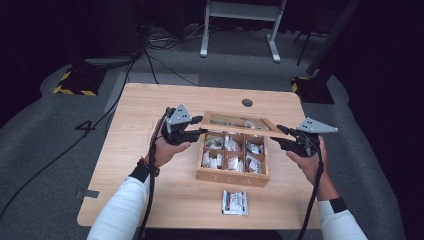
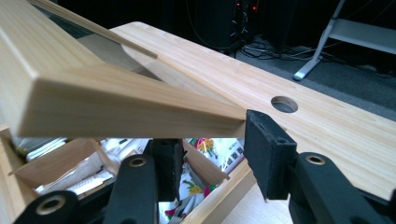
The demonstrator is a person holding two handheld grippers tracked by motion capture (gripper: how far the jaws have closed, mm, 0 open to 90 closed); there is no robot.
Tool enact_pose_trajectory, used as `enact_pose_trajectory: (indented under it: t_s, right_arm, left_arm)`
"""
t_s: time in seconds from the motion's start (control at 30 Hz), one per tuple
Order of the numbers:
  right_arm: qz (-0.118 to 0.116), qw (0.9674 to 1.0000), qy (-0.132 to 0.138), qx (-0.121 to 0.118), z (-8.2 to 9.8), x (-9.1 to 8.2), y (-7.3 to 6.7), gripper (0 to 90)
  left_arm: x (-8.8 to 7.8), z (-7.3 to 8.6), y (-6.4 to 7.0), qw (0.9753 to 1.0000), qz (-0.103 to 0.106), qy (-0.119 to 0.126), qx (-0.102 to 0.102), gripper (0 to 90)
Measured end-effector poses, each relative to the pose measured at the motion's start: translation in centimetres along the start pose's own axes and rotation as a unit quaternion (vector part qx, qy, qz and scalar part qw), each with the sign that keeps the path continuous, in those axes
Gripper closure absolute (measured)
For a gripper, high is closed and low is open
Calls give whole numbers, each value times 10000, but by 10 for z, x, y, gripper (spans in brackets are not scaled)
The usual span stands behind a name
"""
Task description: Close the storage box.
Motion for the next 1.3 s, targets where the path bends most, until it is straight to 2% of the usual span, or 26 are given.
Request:
enact_pose_trajectory:
  t_s: [0.33,0.57,0.9,1.3]
  right_arm:
    - [-43,10000,-40,-13,5,-2,-5,567]
    - [-82,9999,-87,-105,8,-4,-13,519]
    - [-169,9994,-222,-204,13,-7,-23,466]
    - [-200,9991,-319,-183,20,-9,-29,458]
  left_arm:
    - [-7,8,2,9999,84,16,-57,590]
    - [-9,12,6,9999,103,-21,-31,592]
    - [-16,15,13,9994,95,-190,258,578]
    - [-23,19,18,9989,131,-285,359,550]
Point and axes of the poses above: each handheld gripper's, and its own axes: x roughly forward along the jaws, z roughly out of its underside, y roughly to its right, the point moved 1 cm from there along x, roughly forward along the jaws, and after that the axes turned 15 degrees about -z, right-handed, at the moved point
